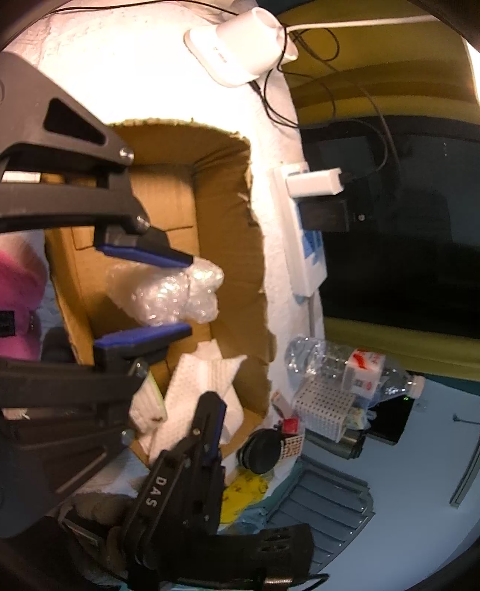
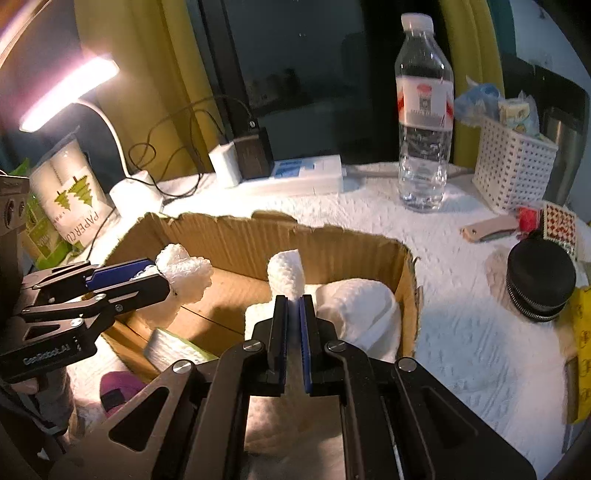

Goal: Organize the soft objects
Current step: 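Carry the bubble-wrap bag into the box with the left tool while the right tool places the towel there, then move the right tool to the gray dotted glove while the left tool moves to the cotton swab bag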

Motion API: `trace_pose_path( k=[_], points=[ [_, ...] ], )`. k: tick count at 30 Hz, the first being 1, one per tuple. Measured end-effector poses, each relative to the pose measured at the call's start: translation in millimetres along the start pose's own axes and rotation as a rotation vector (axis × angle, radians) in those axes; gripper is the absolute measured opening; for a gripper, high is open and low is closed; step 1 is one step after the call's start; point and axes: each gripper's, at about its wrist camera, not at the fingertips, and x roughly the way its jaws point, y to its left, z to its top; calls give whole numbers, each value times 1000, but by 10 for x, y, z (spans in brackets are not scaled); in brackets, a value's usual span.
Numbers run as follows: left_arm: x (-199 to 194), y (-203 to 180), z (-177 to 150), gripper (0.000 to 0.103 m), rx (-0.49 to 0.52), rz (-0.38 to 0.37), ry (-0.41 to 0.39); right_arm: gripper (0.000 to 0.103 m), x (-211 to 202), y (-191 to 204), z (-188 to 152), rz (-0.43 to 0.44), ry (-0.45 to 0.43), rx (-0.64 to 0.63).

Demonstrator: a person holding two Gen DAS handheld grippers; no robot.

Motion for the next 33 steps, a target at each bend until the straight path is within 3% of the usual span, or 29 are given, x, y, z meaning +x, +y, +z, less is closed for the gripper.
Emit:
trace_pose_path(
  k=[8, 10, 13, 16, 30, 33],
  points=[
    [4, -8, 9, 35, -5, -1, 22, 9, 24, 26, 2, 4, 12, -3],
    [-18, -21, 14, 37, -5, -1, 20, 20, -22, 28, 11, 1, 4, 1],
    [-79, -40, 7, 57, -9, -8, 10, 29, -116, 48, 18, 3, -11, 2],
    [-170, -61, 0, 60, -11, -14, -7, 35, -234, 89, 28, -6, -33, 0],
    [-654, -146, -105, 61, -8, -15, -77, 39, -713, 314, -66, -37, -93, -20],
    [-759, -156, -147, 73, -10, -15, -94, 41, -811, 371, -113, -40, -101, -24]
  ],
)
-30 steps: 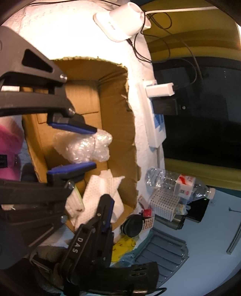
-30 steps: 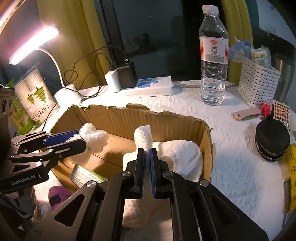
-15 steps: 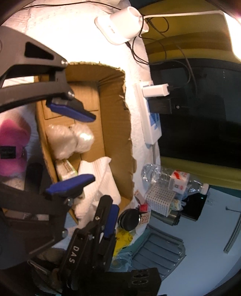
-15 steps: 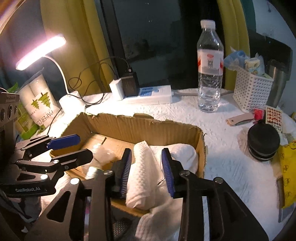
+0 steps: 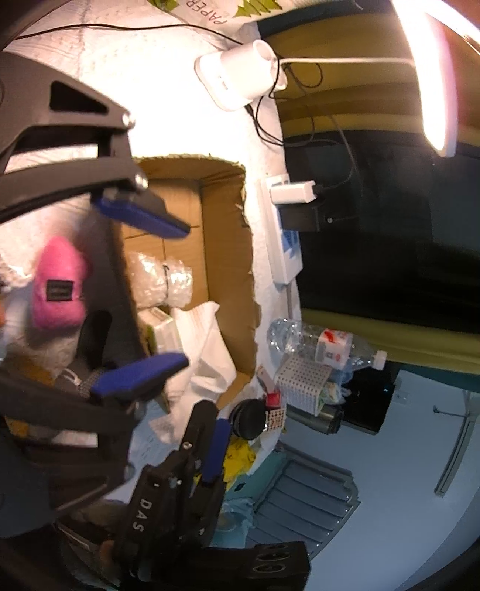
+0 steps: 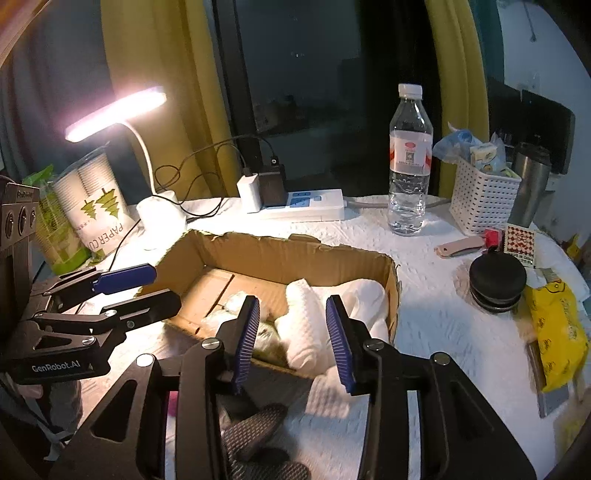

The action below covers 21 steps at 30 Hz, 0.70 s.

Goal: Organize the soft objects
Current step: 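Move the right tool to the gray dotted glove while the left tool moves to the cotton swab bag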

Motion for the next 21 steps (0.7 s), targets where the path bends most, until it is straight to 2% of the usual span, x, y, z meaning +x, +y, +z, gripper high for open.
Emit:
trace_pose_path(
  k=[14, 18, 21],
  points=[
    [-347, -31, -241, 75, -10, -3, -34, 44, -344, 227, -213, -7, -12, -15],
    [-401, -29, -321, 75, -16, -2, -35, 53, -394, 263, -277, -6, -8, -17],
    [-429, -20, -394, 75, -22, -2, -31, 53, -418, 279, -339, -6, -3, -14]
  ],
)
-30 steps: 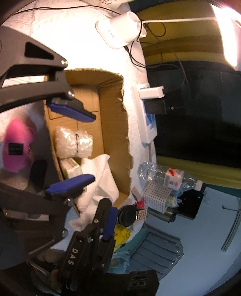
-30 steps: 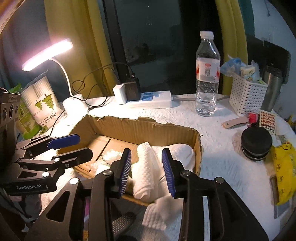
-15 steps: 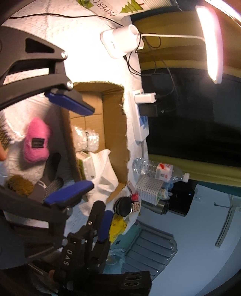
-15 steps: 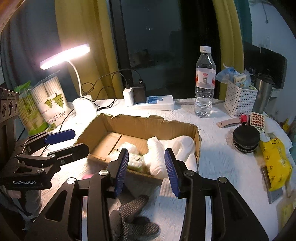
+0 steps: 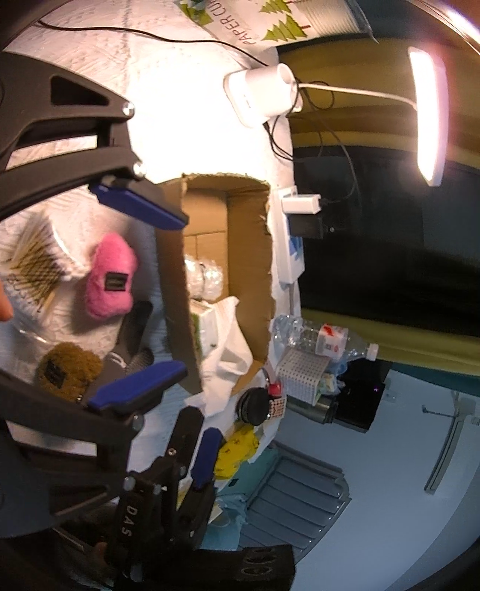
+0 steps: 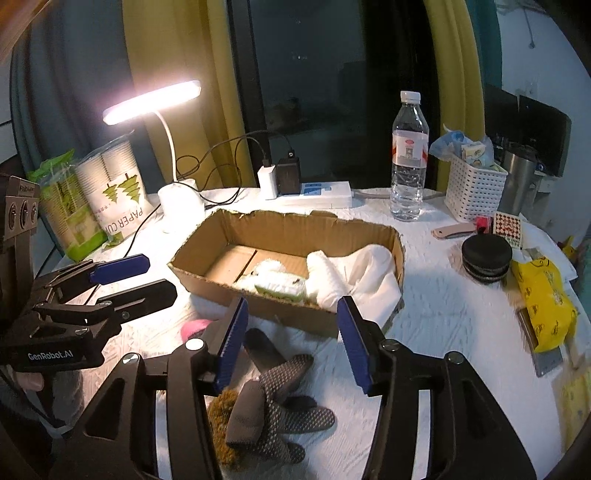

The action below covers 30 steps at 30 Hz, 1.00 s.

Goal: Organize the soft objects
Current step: 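Move the right tool to the gray dotted glove while the left tool moves to the cotton swab bag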

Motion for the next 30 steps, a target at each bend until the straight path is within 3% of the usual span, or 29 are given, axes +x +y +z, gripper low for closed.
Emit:
trace_pose_path(
  k=[5, 9, 30],
  points=[
    [-23, 34, -123, 76, -15, 4, 13, 53, 2, 28, -136, 2, 16, 6],
    [-13, 71, -228, 87, -34, 11, 23, 53, 22, 42, -238, 7, 31, 10],
    [138, 254, -872, 88, -104, 72, 163, 53, 287, 84, -675, 50, 105, 52]
  ],
)
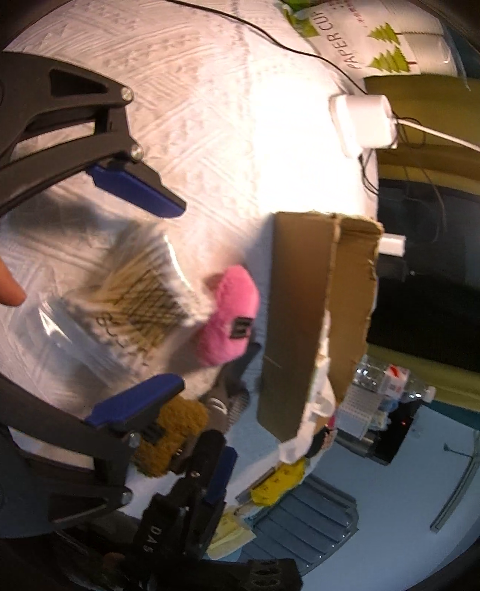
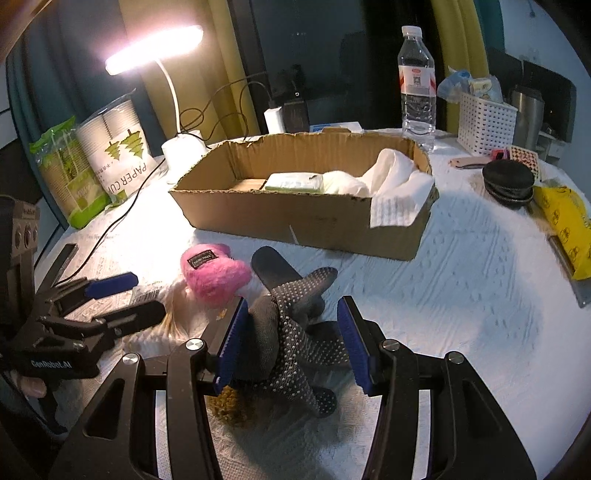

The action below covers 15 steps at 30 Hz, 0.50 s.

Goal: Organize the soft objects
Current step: 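Move the right tool to the gray dotted glove while the left tool moves to the cotton swab bag, then grasp the gray dotted glove with the right tool while the left tool grasps the cotton swab bag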

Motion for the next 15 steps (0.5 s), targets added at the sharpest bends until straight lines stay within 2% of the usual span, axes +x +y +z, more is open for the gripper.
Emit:
trace_pose_path(
  k=[11, 12, 13, 15],
  points=[
    [80, 7, -68, 88, -10, 39, 53, 55, 180, -141, -78, 35, 40, 71],
    [82, -3, -73, 88, -6, 43, 55, 50, 173, -146, -79, 40, 39, 71],
    [85, -17, -77, 88, 1, 45, 57, 37, 164, -142, -78, 49, 37, 65],
    [84, -31, -82, 87, 8, 39, 57, 28, 157, -118, -78, 50, 37, 47]
  ],
)
